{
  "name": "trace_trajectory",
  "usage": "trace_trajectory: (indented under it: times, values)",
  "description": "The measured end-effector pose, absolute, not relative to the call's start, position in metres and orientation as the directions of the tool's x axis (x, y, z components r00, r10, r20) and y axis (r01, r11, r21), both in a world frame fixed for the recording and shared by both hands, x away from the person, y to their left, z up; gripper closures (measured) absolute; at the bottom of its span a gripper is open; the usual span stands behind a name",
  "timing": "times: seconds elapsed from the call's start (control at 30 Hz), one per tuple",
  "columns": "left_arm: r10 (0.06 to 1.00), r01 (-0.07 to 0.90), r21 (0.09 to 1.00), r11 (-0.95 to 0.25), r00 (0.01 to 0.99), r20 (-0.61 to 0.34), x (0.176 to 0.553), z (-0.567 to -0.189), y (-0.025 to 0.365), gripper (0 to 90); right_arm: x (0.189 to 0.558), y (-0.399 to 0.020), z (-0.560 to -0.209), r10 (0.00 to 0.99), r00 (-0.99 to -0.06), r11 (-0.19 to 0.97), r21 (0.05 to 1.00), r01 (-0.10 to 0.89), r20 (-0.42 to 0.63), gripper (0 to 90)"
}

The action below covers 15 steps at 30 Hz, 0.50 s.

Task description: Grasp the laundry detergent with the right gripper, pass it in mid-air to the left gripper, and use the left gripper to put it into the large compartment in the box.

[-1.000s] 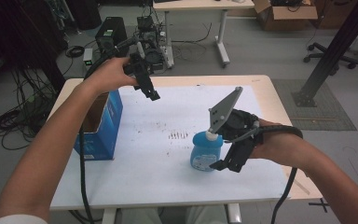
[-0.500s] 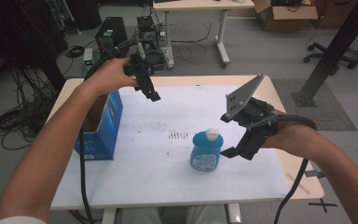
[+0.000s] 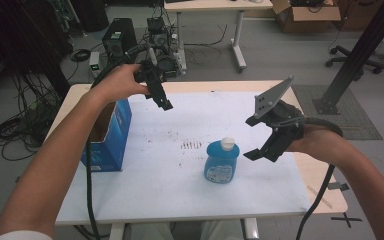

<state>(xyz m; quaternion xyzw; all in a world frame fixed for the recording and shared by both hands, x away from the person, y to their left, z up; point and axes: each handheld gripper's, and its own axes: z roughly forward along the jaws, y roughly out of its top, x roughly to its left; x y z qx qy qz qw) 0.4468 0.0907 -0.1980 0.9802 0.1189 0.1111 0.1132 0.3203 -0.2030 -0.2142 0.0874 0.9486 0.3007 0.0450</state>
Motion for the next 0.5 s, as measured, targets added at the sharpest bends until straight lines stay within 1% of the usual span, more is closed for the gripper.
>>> trace_trajectory:
  times: [0.13, 0.37, 0.5]
  values:
    - [0.259, 0.209, 0.246, -0.946, 0.947, 0.192, 0.446, -0.199, 0.091, 4.9, 0.326, -0.211, -0.221, 0.206, -0.978, 0.785, 0.602, 0.148, -0.029, 4.3]
    - [0.257, 0.207, 0.246, -0.947, 0.947, 0.194, 0.443, -0.200, 0.090, 4.9, 0.329, -0.220, -0.233, 0.227, -0.974, 0.775, 0.610, 0.166, -0.024, 4.1]
    - [0.250, 0.200, 0.245, -0.949, 0.949, 0.194, 0.441, -0.201, 0.087, 4.8, 0.329, -0.223, -0.240, 0.225, -0.974, 0.775, 0.612, 0.157, -0.034, 4.1]
